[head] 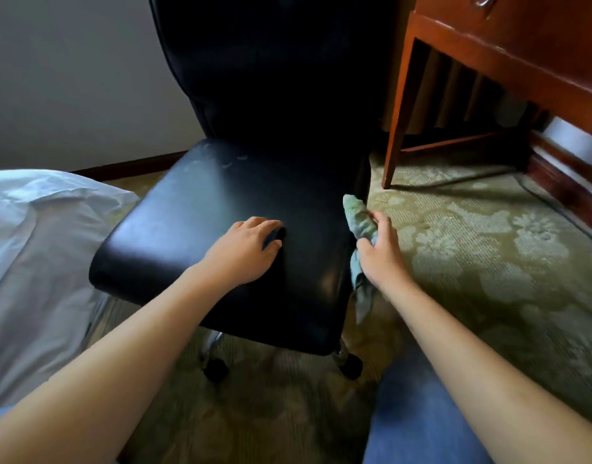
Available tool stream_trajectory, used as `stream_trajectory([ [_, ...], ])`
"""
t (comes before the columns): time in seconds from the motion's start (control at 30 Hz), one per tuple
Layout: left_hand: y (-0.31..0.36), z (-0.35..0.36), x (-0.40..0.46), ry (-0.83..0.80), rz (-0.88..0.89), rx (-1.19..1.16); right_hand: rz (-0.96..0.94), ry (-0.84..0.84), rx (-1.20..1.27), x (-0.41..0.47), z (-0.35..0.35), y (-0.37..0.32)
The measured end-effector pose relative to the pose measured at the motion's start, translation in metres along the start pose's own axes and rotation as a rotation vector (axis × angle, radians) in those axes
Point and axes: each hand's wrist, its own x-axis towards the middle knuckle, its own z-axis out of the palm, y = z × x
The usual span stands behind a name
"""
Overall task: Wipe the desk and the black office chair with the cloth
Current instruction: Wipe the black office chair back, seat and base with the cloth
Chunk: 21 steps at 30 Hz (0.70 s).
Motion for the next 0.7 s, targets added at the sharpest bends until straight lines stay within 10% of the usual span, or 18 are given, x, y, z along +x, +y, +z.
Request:
stream_trajectory([
  [0.27, -0.024, -0.009, 0.011, -0.041, 0.008, -0.015, 0.041, 0.132, 0.241, -0.019, 0.03, 0.002],
  [0.53, -0.05, -0.02, -0.001, -0.072, 0.048, -0.066, -0.373, 0.13, 0.072, -0.116, 0.069, 0.012],
  [0.7, -0.061, -0.027, -0.006, -0.107, -0.003, -0.035, -0.068, 0.214, 0.04, 0.002, 0.023, 0.011],
])
